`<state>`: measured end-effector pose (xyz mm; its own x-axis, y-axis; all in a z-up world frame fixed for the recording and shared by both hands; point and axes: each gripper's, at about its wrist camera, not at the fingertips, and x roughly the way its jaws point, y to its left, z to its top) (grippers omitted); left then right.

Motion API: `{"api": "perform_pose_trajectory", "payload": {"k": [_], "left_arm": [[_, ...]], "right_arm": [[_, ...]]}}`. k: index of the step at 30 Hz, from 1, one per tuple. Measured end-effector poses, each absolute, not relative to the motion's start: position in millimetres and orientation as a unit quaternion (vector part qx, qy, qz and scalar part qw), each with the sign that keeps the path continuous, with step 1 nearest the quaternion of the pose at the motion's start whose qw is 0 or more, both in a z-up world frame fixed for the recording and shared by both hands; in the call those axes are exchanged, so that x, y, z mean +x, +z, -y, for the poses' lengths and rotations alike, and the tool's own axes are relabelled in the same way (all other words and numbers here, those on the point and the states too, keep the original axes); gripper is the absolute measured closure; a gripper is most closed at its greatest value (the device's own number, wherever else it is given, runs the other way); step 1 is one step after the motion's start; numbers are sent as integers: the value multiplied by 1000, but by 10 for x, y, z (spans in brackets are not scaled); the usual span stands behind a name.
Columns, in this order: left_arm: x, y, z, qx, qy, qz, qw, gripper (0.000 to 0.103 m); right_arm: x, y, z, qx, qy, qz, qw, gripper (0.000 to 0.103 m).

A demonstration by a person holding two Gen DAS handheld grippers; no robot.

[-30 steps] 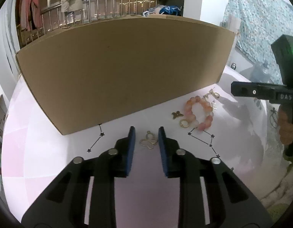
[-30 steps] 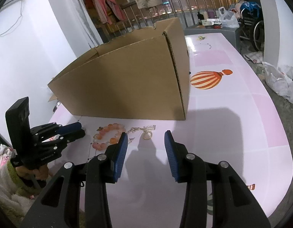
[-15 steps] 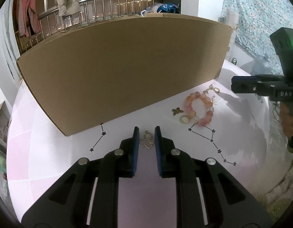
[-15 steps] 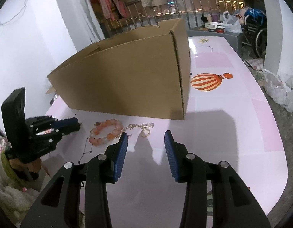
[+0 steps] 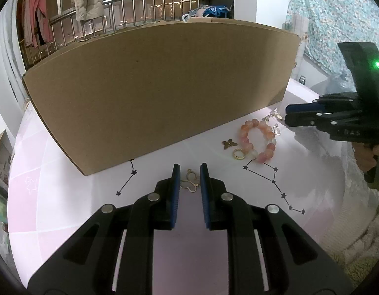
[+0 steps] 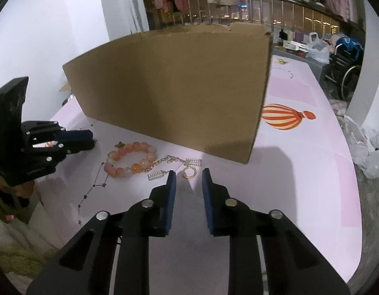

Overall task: Organize jewelry
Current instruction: 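Align the left gripper over the gold butterfly charm while the right gripper aligns over the gold ring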

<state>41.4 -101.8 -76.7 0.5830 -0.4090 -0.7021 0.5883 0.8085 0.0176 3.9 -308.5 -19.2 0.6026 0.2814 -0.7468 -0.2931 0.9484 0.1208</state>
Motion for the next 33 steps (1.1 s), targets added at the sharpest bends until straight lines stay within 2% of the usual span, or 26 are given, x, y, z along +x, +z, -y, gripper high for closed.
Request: {"api": "perform_pose_trajectory", "payload": {"k": [10, 33], "left_arm": [[416, -766, 1012, 125, -283, -358, 881, 88], [415, -745, 1019, 127, -286, -355, 881, 88]], "right_arm": [[143, -185, 3011, -24, 174, -418, 891, 91], [50, -111, 3064, -5, 156, -410, 899, 92]]}}
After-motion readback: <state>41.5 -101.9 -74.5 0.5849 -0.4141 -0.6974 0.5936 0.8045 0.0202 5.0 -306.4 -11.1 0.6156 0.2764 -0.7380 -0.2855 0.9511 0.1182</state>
